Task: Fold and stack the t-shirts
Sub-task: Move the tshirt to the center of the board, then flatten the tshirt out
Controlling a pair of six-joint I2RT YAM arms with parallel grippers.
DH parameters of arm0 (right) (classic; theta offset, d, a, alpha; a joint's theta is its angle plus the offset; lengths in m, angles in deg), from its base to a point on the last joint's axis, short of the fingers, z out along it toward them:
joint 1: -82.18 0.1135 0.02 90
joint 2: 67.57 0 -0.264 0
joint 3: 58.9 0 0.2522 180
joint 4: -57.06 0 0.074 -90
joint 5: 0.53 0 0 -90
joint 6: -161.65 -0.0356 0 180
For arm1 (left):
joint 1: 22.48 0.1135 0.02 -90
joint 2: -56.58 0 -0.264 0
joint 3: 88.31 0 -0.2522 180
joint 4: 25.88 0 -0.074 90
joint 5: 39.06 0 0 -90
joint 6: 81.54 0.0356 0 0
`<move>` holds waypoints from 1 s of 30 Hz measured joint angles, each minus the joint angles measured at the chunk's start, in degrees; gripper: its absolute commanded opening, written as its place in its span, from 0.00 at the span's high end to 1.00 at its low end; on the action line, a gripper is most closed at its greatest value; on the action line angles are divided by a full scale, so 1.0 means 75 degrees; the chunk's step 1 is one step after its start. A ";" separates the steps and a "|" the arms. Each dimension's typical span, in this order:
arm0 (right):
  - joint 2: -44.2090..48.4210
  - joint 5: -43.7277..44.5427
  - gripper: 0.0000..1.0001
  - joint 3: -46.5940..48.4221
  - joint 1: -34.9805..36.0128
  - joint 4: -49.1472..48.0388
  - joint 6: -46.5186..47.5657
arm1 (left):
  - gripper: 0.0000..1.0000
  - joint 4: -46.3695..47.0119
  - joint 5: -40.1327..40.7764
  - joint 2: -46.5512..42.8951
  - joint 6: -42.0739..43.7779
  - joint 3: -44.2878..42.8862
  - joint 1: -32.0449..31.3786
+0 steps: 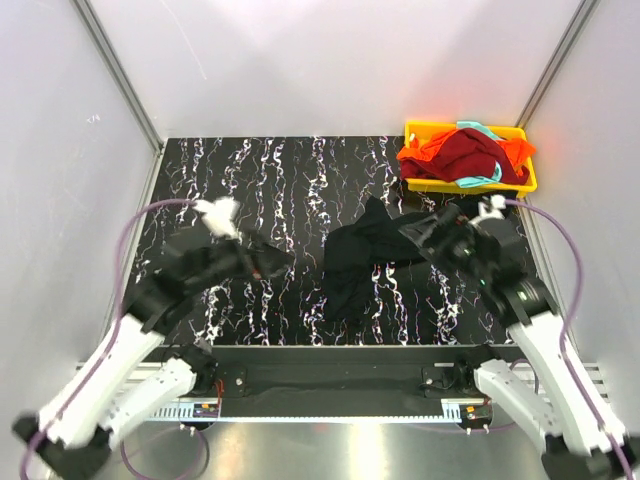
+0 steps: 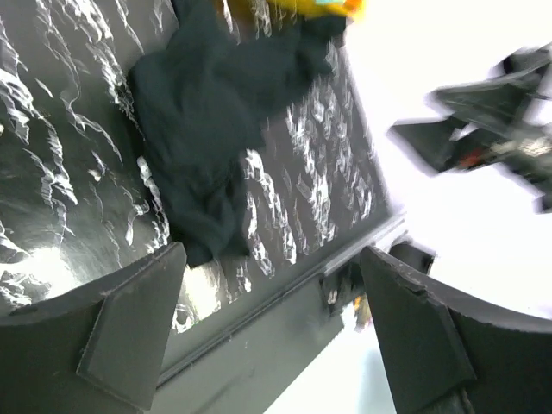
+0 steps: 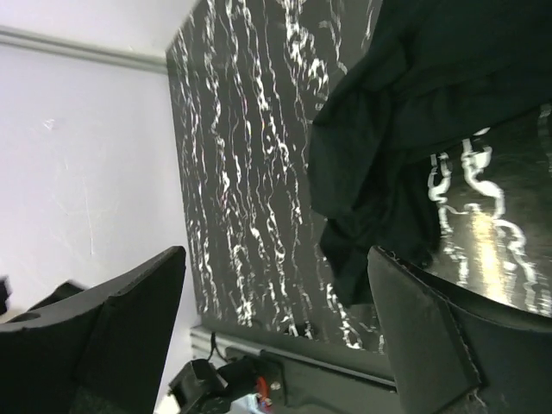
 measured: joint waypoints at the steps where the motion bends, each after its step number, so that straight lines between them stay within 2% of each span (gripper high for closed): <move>1: 0.0405 0.0082 0.08 -0.0082 -0.0058 0.0198 0.0114 | 0.11 0.0032 0.0318 0.0370 0.0012 -0.0047 -0.0571; 4: 0.1055 0.0303 0.09 -0.0082 -0.0157 0.0714 0.0507 | 0.11 0.0085 0.1160 0.1626 0.0035 -0.0347 -0.2206; 7: 0.0589 0.0283 0.08 0.0082 -0.0172 0.1224 0.0912 | 0.14 0.0172 0.1489 0.3179 0.0070 -0.0621 -0.3098; 13: -0.1399 -0.0688 0.09 0.0565 -0.0201 0.1906 0.1772 | 0.35 0.0233 0.1466 0.5418 0.0408 -0.0752 -0.3182; 17: -0.2055 -0.1253 0.22 0.0775 -0.0367 0.2148 0.2270 | 0.31 0.0452 0.1128 0.6280 0.0635 -0.0769 -0.3139; 19: -0.2483 -0.1722 0.24 0.1008 -0.0595 0.2122 0.2439 | 0.28 0.0603 0.0915 0.6665 0.0726 -0.0828 -0.3098; 21: -0.2943 -0.2136 0.22 0.1209 -0.0787 0.1990 0.2541 | 0.29 0.0799 0.0670 0.7050 0.0793 -0.0866 -0.3025; 22: -0.3168 -0.2340 0.21 0.1259 -0.0871 0.1874 0.2570 | 0.37 0.0883 0.0542 0.7198 0.0828 -0.0866 -0.2964; 23: -0.3395 -0.2541 0.19 0.1297 -0.0930 0.1772 0.2588 | 0.56 0.0956 0.0417 0.7297 0.0842 -0.0863 -0.2885; 26: -0.4170 -0.3182 0.19 0.1445 -0.1003 0.1448 0.2640 | 1.00 0.1303 0.0032 0.7434 0.0880 -0.0801 -0.2503; 30: -0.5435 -0.3660 0.19 0.2028 -0.1014 0.1268 0.2804 | 1.00 0.1472 -0.0347 0.7379 0.0970 -0.0621 -0.1620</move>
